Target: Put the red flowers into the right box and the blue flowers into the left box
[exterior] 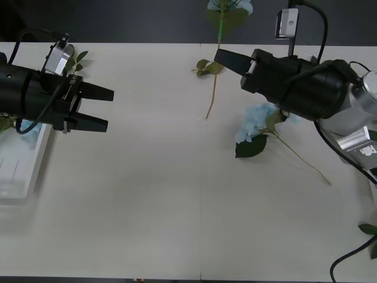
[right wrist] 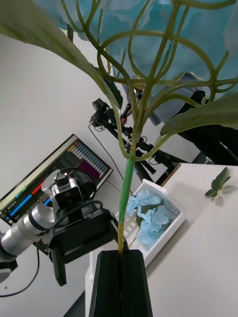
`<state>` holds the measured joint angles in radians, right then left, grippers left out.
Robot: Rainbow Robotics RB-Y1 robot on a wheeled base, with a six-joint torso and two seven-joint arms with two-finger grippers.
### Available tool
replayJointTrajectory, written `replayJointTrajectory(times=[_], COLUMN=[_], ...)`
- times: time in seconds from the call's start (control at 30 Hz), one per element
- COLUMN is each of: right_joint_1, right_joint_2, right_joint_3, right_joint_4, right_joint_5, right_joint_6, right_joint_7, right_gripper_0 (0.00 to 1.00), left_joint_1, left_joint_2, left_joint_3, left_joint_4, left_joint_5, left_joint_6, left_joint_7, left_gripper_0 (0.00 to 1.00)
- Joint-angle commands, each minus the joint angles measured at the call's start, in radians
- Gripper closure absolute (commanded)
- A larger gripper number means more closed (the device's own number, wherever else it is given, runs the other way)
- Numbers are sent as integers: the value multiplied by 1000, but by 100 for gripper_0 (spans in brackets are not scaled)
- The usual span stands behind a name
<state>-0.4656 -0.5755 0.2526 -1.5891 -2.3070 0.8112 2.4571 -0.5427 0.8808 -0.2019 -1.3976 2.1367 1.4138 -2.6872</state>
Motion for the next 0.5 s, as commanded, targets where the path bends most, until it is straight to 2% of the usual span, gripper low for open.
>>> replayJointTrajectory(times=[0.03, 0.3, 0.5], right_joint_1=[-7, -7, -7], right_joint_2=[48, 128, 144], right_joint_3=[20, 66, 68], right_joint_4=[-45, -65, -68], right_joint_5=[0, 0, 1], right_joint_6=[-20, -101, -102], right_joint_7=[42, 56, 63], right_gripper_0=[100, 100, 100], left_joint_1=[4, 4, 3], left_joint_2=[-68, -164, -212], left_joint_3=[12, 12, 12], left_joint_4=[-15, -15, -15], left_joint_5=[25, 25, -4], left_joint_6=[2, -1, -15], left_joint_7=[-18, -18, -18], left_gripper_0=[0, 0, 0])
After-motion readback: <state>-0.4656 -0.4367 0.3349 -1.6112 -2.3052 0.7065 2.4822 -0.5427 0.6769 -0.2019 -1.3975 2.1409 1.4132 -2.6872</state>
